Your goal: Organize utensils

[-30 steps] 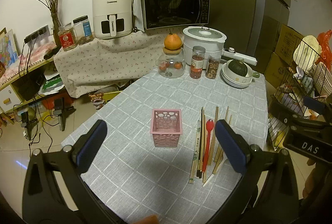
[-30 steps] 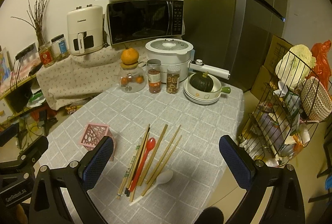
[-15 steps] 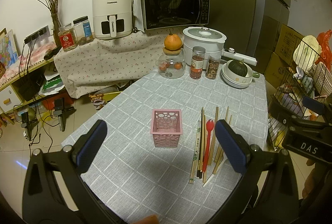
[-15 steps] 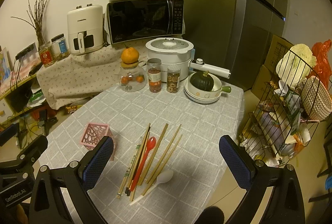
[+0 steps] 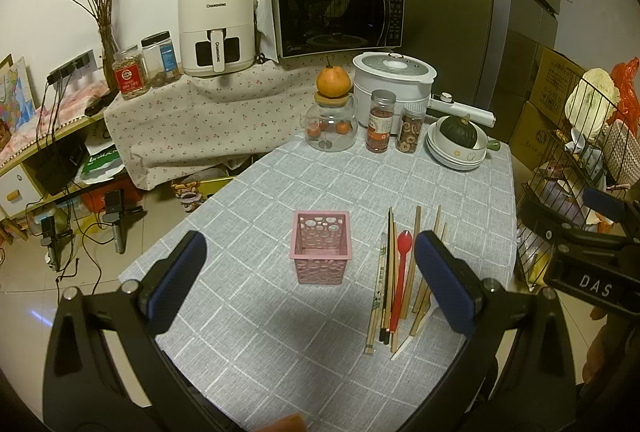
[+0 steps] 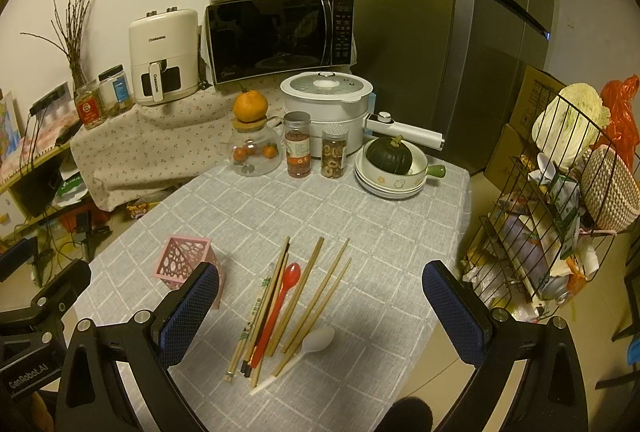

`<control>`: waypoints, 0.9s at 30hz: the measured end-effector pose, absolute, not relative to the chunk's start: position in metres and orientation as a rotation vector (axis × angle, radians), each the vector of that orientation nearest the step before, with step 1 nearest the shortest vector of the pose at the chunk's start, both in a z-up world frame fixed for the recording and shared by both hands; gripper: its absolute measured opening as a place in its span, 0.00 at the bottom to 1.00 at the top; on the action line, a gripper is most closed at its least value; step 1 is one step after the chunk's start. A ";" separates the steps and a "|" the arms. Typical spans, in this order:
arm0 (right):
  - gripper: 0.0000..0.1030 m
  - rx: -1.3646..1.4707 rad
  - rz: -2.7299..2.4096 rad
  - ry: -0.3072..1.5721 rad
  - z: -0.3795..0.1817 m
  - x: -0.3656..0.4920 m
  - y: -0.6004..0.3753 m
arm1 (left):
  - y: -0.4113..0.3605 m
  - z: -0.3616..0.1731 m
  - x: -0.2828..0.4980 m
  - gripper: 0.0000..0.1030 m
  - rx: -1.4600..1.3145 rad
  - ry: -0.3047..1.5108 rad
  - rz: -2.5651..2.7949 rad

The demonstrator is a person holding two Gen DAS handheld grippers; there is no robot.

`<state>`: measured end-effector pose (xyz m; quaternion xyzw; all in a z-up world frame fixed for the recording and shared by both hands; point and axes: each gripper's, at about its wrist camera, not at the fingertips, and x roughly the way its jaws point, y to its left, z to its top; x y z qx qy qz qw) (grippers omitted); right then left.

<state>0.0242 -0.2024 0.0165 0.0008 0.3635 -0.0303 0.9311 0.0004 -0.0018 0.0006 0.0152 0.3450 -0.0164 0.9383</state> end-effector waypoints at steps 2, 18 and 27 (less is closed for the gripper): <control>1.00 0.002 -0.062 0.744 0.017 0.024 -0.202 | -0.002 0.000 0.000 1.00 0.033 0.704 -0.034; 1.00 0.001 -0.059 0.761 0.012 0.025 -0.207 | 0.002 -0.001 0.002 1.00 -0.016 0.707 -0.063; 1.00 -0.016 -0.044 0.818 0.005 0.044 -0.222 | -0.011 -0.004 0.013 1.00 0.042 0.638 -0.167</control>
